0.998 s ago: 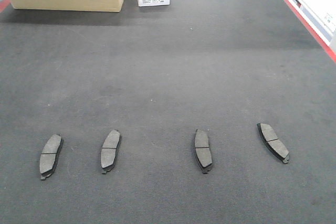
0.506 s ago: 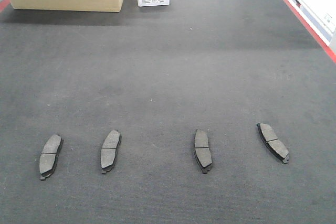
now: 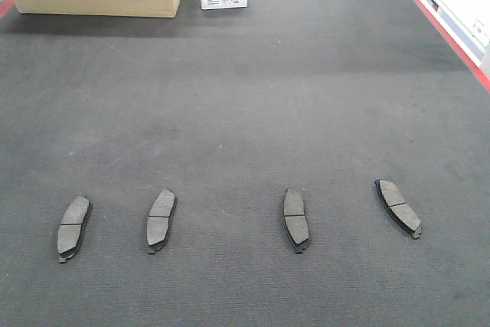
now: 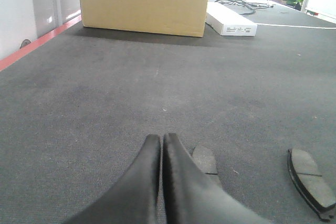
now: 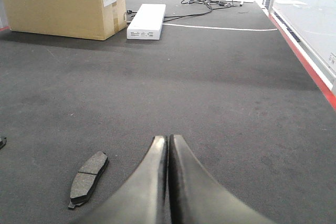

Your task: Move and align brake pads A on conveyor

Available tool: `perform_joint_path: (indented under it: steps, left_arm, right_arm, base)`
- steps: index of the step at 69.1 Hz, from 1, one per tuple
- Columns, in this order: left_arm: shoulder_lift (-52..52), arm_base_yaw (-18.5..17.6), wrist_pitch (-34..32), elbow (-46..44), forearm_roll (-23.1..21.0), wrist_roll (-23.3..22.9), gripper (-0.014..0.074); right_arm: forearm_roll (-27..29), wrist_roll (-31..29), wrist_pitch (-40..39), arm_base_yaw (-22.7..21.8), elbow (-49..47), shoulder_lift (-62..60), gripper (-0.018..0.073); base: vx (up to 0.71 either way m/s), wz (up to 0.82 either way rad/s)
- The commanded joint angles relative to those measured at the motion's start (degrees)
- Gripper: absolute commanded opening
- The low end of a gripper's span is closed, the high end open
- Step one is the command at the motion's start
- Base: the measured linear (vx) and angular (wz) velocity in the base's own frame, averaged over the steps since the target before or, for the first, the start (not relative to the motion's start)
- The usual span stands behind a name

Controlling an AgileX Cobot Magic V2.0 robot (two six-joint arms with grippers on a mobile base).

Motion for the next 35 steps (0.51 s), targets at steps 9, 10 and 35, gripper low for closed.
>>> perform_joint_path:
  steps: [9, 10, 35]
  left_arm:
    - [-0.9, -0.3, -4.0, 1.4, -0.1, 0.0, -0.0006]
    - [-0.9, -0.3, -4.0, 1.4, -0.1, 0.0, -0.0006]
    - [-0.9, -0.3, -4.0, 1.4, -0.1, 0.0, -0.0006]
  right_arm:
    - [-0.3, -0.2, -4.1, -0.4, -1.5, 0.7, -0.0010]
    - [-0.3, -0.2, -4.1, -0.4, -1.5, 0.7, -0.0010]
    - [-0.3, -0.2, -4.1, -0.4, -1.5, 0.7, -0.0010]
  base:
    - [0.00, 0.00]
    - [0.00, 0.00]
    - [0.00, 0.00]
